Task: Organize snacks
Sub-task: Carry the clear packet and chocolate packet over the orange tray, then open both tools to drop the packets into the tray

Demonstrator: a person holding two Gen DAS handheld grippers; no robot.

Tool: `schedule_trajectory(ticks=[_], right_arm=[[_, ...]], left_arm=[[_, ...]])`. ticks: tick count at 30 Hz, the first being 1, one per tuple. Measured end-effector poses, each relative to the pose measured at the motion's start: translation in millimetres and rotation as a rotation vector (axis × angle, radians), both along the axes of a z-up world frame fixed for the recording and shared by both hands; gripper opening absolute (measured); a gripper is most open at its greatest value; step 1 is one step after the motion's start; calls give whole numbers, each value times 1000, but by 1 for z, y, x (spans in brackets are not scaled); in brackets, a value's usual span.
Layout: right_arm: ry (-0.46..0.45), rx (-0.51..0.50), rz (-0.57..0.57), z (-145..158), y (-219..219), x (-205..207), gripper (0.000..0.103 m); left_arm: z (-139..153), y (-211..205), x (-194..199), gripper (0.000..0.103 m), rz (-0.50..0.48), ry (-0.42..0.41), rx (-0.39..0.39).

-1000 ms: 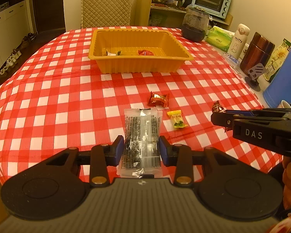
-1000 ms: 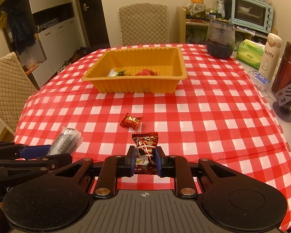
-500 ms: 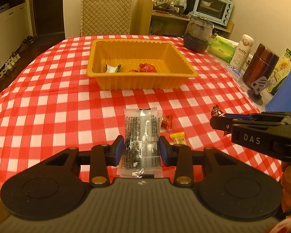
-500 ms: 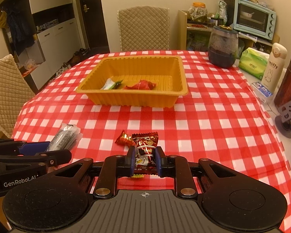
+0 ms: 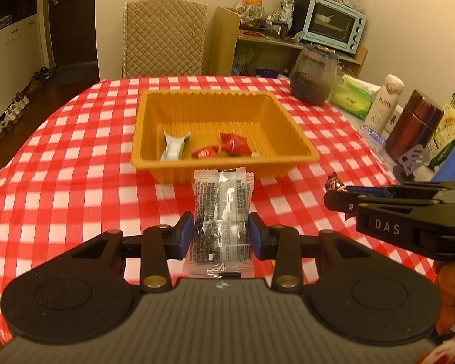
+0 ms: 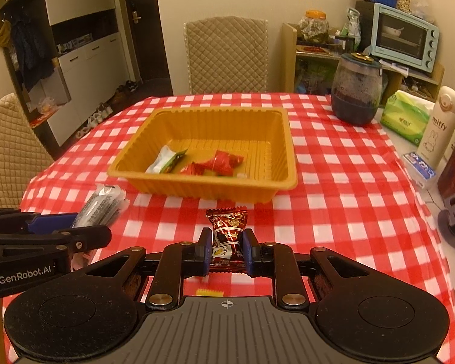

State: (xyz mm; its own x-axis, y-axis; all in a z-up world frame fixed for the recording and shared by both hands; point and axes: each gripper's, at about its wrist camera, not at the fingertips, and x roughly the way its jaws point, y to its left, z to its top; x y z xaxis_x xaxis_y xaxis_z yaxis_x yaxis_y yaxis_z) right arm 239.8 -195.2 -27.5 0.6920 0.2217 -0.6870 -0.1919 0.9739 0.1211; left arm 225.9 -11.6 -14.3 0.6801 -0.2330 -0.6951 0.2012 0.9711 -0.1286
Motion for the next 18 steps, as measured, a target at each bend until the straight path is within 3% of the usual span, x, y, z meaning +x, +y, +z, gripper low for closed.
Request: schedule_trajectory(ticks=[18], right_arm=[[-19,73,-14,18,-7,100,21]], left_arm=[[9,2,98,35,0,-28,24]])
